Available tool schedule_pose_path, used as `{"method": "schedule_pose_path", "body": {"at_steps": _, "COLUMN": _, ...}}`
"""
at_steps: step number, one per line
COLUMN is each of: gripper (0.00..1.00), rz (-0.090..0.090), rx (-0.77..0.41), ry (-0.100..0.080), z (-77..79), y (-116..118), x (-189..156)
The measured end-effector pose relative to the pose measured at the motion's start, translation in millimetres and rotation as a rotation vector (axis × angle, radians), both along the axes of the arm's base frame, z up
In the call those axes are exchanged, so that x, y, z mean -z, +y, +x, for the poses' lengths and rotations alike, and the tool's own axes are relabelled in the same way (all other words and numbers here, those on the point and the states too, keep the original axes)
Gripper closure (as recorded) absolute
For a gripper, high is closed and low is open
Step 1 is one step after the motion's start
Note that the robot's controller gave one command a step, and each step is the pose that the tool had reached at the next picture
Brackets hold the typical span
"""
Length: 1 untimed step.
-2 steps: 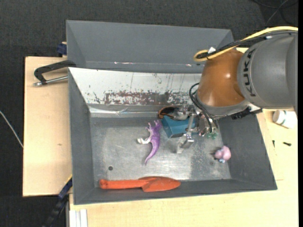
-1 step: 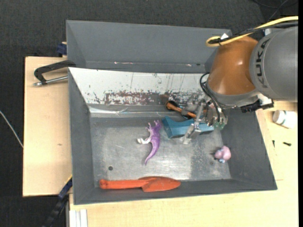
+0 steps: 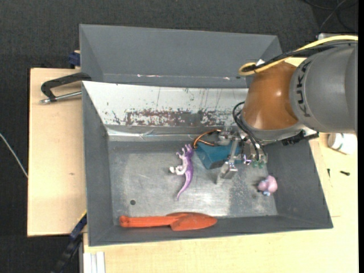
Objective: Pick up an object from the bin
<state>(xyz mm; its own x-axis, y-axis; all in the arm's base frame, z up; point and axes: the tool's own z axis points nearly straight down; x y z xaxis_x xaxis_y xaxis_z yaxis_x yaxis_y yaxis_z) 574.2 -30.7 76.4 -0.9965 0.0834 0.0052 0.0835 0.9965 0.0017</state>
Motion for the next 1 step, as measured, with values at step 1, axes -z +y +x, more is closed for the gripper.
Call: {"method": "schedule_pose_path", "body": {"at_steps": 1, "gripper": 1.0, "rz": 0.003, "rx": 0.169, "ry": -0.01, "z": 9.1, "y": -15.7, "x": 1.3}}
